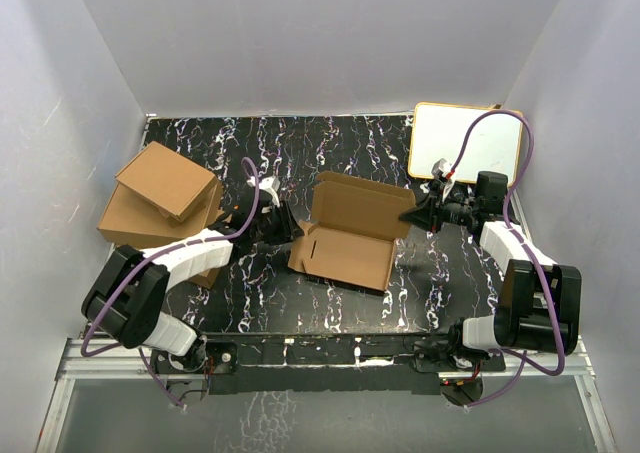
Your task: Fold the paper box
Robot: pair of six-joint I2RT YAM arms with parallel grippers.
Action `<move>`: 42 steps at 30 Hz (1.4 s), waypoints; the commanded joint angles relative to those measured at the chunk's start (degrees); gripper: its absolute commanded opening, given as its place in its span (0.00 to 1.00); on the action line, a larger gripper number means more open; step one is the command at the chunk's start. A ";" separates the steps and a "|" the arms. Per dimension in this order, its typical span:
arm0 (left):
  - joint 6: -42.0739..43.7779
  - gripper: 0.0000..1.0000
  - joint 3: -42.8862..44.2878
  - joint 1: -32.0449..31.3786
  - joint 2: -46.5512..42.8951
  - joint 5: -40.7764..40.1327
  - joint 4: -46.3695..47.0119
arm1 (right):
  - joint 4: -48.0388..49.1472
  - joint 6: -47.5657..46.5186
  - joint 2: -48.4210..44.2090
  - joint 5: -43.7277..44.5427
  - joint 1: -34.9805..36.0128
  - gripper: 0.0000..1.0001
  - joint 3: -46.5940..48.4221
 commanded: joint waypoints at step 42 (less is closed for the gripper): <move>0.87 0.00 3.83 -8.92 -3.64 -11.63 0.21 | 16.99 15.49 -5.35 11.22 3.76 0.08 -4.43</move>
